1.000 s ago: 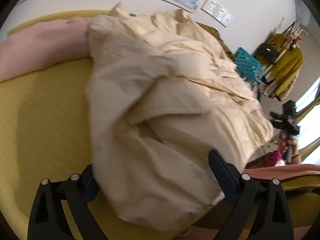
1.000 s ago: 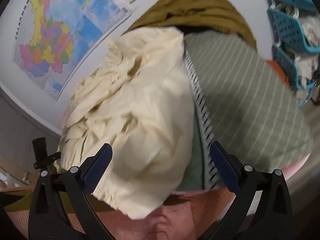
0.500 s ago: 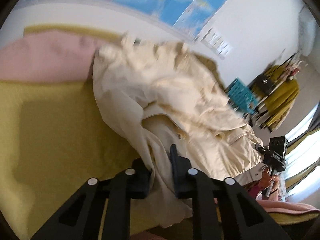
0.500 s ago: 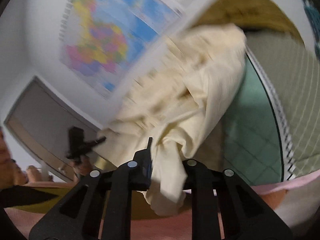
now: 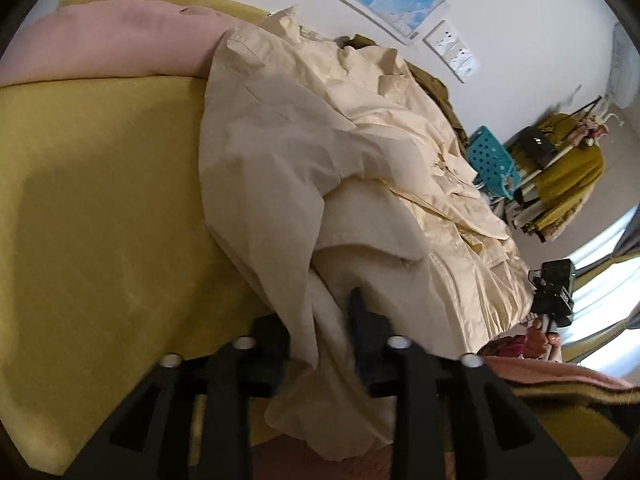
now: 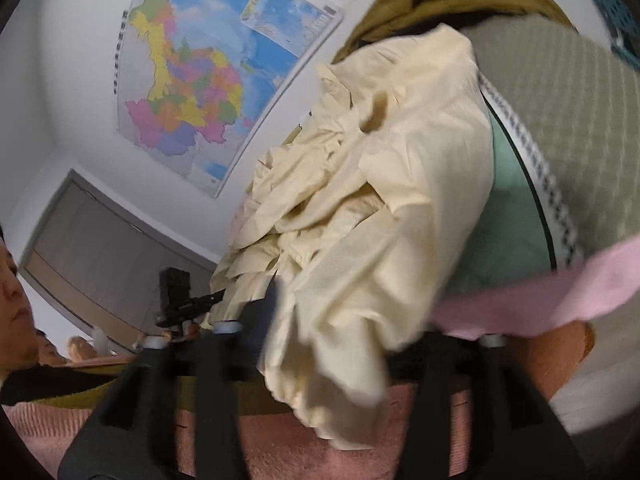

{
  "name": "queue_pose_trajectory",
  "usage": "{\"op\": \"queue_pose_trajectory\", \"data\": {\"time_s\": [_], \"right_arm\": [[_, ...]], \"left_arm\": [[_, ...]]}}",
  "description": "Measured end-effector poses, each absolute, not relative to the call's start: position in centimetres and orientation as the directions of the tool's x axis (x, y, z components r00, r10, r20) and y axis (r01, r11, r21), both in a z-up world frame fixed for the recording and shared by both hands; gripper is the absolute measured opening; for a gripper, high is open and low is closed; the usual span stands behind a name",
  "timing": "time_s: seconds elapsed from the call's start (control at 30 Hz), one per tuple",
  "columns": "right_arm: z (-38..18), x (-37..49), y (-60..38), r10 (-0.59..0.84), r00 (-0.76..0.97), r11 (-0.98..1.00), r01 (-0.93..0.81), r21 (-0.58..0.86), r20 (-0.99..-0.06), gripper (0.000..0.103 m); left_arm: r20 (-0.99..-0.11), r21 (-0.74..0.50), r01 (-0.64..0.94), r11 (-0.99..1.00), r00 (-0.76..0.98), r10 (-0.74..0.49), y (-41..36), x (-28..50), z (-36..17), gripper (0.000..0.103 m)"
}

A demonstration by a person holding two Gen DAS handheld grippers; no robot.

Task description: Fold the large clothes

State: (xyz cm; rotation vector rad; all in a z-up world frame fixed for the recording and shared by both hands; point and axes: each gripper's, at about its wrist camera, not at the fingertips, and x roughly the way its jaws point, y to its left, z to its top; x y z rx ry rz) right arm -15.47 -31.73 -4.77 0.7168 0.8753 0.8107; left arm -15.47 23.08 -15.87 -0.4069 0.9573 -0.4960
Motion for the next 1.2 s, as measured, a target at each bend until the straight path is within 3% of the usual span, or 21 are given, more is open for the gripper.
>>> {"op": "queue_pose_trajectory", "data": {"time_s": [0.03,0.13,0.17,0.23,0.27,0.3,0.37,0.5,0.73,0.97,1.2], "right_arm": [[-5.0,-15.5,-31.8,0.841,0.389,0.504,-0.307,0.808,-0.377,0.07],[-6.7,-16.2,-31.1,0.856,0.351,0.485,-0.292,0.825,-0.379,0.068],[-7.2,-16.4,-31.1,0.862,0.34,0.478,-0.295,0.828,-0.376,0.058],[-7.5,-16.6,-30.6,0.875,0.328,0.455,-0.309,0.836,-0.355,0.04],[-7.3,-16.7,-30.4,0.886,0.324,0.432,-0.323,0.842,-0.331,0.03],[-7.0,-16.8,-30.2,0.888,0.33,0.426,-0.337,0.839,-0.319,0.026],[-5.7,-17.2,-30.3,0.896,0.346,0.404,-0.368,0.837,-0.28,0.021],[-2.7,-17.7,-30.1,0.9,0.369,0.383,-0.424,0.821,-0.23,0.018],[2.7,-16.7,-29.8,0.898,0.417,0.353,-0.5,0.791,-0.137,0.016],[5.8,-12.3,-30.5,0.883,0.459,0.348,-0.493,0.797,-0.102,0.016],[7.7,-6.0,-30.2,0.877,0.472,0.333,-0.459,0.824,-0.091,0.016]], "left_arm": [[-0.669,-0.541,0.223,0.811,0.471,-0.575,22.9,-15.5,-16.0,0.035],[-0.651,-0.544,0.273,0.793,0.459,-0.604,22.1,-15.8,-15.9,0.052],[-0.648,-0.546,0.281,0.789,0.456,-0.61,21.8,-15.9,-15.9,0.058],[-0.639,-0.554,0.31,0.773,0.436,-0.633,21.2,-16.2,-15.9,0.061],[-0.647,-0.544,0.304,0.782,0.441,-0.622,20.6,-16.2,-15.9,0.058],[-0.659,-0.531,0.29,0.796,0.45,-0.603,20.3,-16.0,-15.6,0.039],[-0.665,-0.511,0.255,0.821,0.488,-0.565,20.0,-16.0,-15.0,0.022],[-0.589,-0.557,0.253,0.791,0.551,-0.591,20.9,-16.6,-12.4,0.014],[-0.458,-0.666,0.24,0.706,0.616,-0.641,23.9,-16.7,-8.7,0.013],[-0.433,-0.719,0.203,0.665,0.617,-0.657,25.5,-13.2,-6.4,0.013],[-0.473,-0.702,0.181,0.689,0.605,-0.641,25.9,-8.0,-3.6,0.013]]}}
